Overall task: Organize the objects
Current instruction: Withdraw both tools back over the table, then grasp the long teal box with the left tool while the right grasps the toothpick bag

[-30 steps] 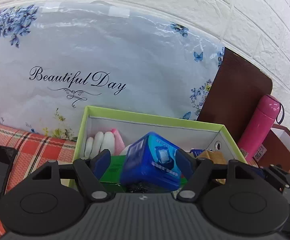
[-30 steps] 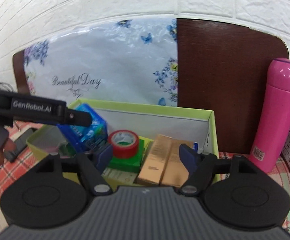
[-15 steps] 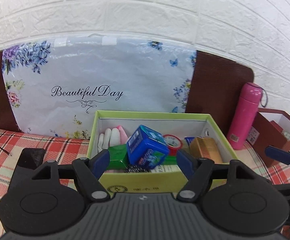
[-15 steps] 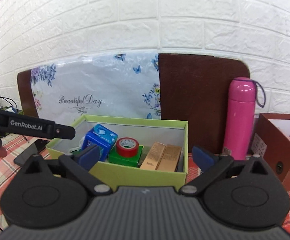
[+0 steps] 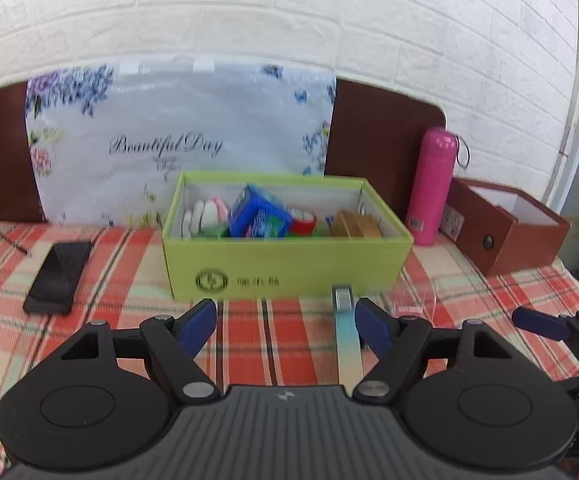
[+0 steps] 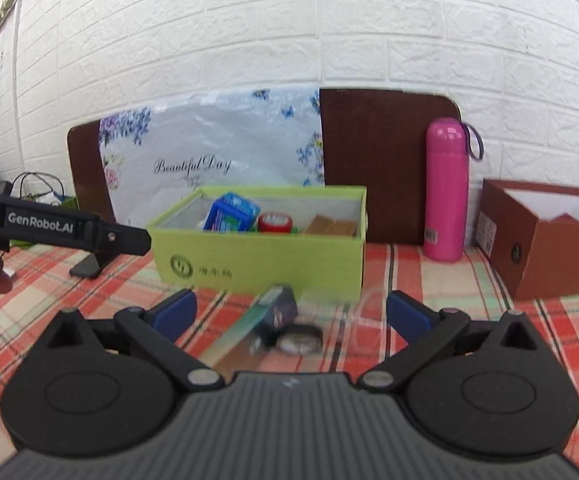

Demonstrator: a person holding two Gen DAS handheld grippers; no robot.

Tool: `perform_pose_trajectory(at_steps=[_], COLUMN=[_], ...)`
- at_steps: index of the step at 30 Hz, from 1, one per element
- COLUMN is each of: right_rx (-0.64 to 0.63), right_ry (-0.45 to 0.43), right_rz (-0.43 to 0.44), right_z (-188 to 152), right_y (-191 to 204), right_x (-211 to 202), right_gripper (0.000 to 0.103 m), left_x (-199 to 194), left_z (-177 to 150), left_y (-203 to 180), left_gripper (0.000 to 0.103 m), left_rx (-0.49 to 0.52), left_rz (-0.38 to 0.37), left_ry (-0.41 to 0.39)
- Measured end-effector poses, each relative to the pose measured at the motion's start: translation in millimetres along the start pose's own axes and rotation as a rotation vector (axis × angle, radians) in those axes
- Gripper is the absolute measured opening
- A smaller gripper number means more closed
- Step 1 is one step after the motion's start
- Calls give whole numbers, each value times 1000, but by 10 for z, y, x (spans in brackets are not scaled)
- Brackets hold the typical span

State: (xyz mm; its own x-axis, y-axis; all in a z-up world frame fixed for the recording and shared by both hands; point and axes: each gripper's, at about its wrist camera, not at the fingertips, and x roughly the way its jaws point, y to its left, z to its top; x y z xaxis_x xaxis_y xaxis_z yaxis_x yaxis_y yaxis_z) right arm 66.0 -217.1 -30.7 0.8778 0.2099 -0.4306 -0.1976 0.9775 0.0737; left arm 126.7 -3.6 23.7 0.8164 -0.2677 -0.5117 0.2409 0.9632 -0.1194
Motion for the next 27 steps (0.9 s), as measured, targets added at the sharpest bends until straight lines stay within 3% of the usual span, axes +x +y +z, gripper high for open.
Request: perform_pose_trajectory(at_steps=[5, 11, 14, 17, 19, 21, 24, 27], right_rx=[27, 17, 9, -3, -9, -5, -14, -3], right_ry=[96, 217, 234, 249, 250, 246, 245, 252], right_rz=[27, 74, 88, 85, 89, 95, 86, 99], right_z=[-393, -638, -672, -692, -691, -681, -664, -656], right_y=[110, 234, 276, 293, 287, 283, 290, 268], right_x=[-7, 170, 221, 236, 226, 194, 133, 57], right_gripper=[100, 84, 75, 57, 35, 25, 21, 20], left_x=[31, 115, 185, 313, 421, 539, 759, 949], left_z=[-351, -548, -518, -452, -407, -367, -344, -356], left_y=[4, 33, -15, -102, -175, -265, -385, -347], left_gripper=[79, 79, 79, 79, 78, 78, 78, 53], left_rx=[-32, -69, -57, -48, -55, -56, -40, -53], left_rz=[-11, -23, -41, -65, -94, -117, -128, -124], left_ry=[58, 127, 116, 111, 115, 121, 141, 190])
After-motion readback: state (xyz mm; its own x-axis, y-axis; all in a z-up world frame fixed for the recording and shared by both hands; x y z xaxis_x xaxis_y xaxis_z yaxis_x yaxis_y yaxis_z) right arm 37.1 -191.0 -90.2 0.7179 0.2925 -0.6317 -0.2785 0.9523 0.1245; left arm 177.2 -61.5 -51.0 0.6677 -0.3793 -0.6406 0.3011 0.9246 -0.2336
